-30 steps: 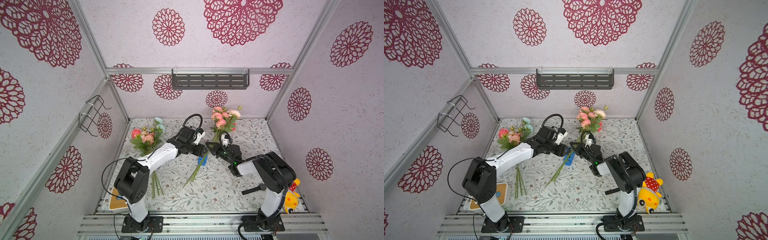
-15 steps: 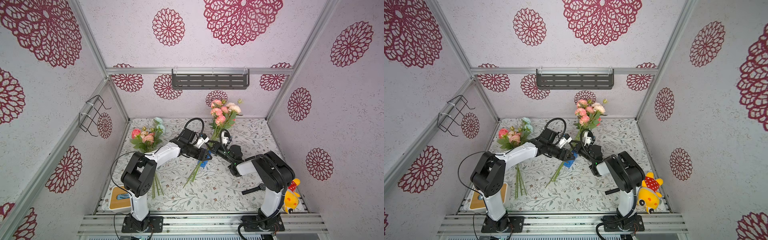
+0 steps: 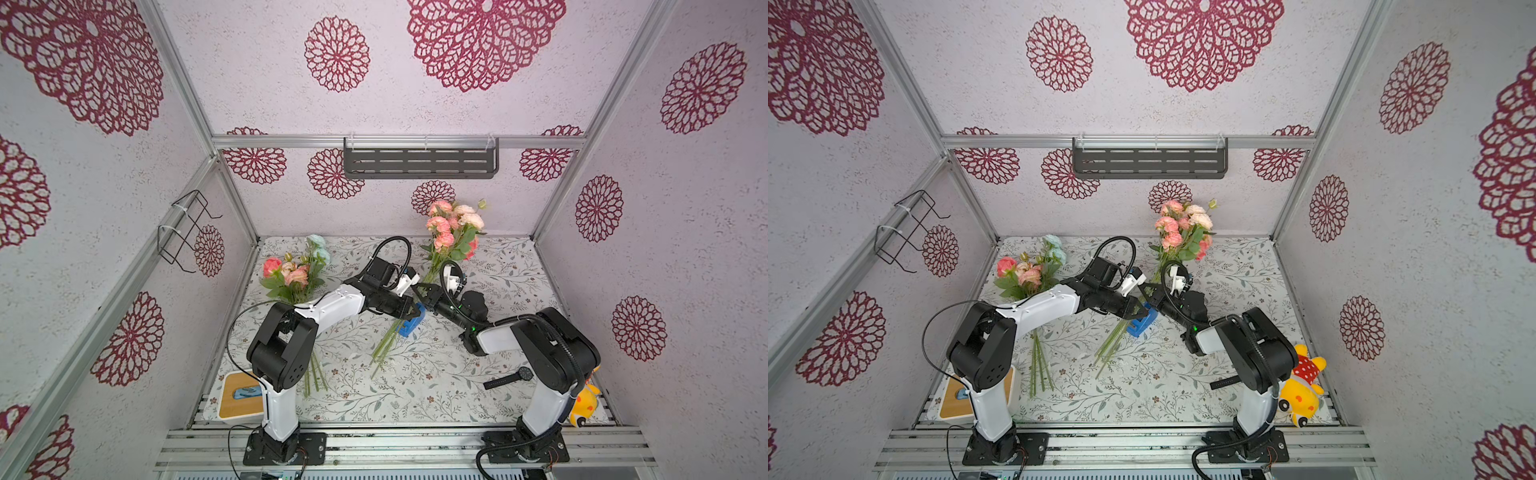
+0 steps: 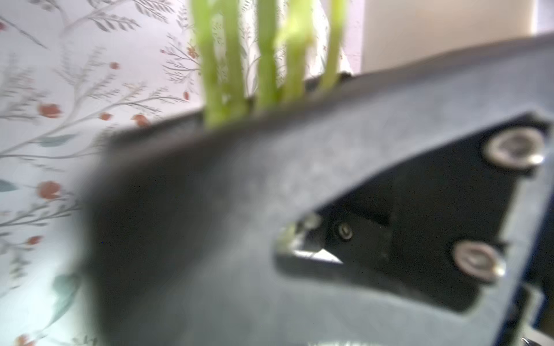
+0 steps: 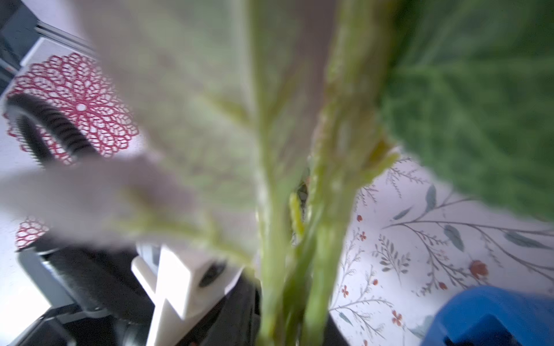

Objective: Wrap bouquets with tape
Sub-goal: Wrap the tape around the bouquet.

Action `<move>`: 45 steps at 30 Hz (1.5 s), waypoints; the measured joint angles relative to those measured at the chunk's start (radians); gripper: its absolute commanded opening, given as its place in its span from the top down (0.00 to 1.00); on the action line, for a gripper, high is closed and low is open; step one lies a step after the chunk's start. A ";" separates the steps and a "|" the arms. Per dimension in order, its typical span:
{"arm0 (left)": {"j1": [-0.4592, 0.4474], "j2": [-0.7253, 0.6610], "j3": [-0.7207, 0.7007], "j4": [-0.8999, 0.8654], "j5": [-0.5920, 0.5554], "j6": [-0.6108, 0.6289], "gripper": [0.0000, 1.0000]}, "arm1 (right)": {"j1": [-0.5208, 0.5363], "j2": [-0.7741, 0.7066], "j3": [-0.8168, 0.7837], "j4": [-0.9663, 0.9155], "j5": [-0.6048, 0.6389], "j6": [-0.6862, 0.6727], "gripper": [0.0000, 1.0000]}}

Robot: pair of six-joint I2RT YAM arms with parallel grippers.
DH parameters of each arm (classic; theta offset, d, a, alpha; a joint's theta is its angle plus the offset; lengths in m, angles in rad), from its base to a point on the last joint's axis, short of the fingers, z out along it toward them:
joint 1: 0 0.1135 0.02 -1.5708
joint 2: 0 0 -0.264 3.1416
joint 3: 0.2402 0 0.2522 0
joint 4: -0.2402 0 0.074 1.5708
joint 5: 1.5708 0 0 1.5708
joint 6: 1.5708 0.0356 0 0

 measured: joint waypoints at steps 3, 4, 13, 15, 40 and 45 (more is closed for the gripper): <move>-0.026 -0.032 0.000 -0.047 -0.156 0.026 1.00 | 0.004 -0.081 0.011 -0.187 0.037 -0.018 0.66; -0.037 -0.041 0.000 -0.065 -0.221 0.034 1.00 | 0.007 -0.113 0.021 -0.259 0.056 -0.023 0.66; -0.124 -0.056 0.036 -0.121 -0.528 0.083 1.00 | 0.029 -0.209 0.172 -0.659 0.140 -0.023 0.59; -0.128 -0.056 0.035 -0.121 -0.551 0.080 1.00 | 0.030 -0.202 0.171 -0.663 0.138 -0.003 0.58; -0.165 -0.053 0.028 -0.090 -0.669 0.042 1.00 | 0.035 -0.159 0.195 -0.752 0.095 0.081 0.23; -0.165 -0.054 0.023 -0.068 -0.658 0.035 1.00 | 0.040 -0.092 0.202 -0.674 0.090 0.092 0.43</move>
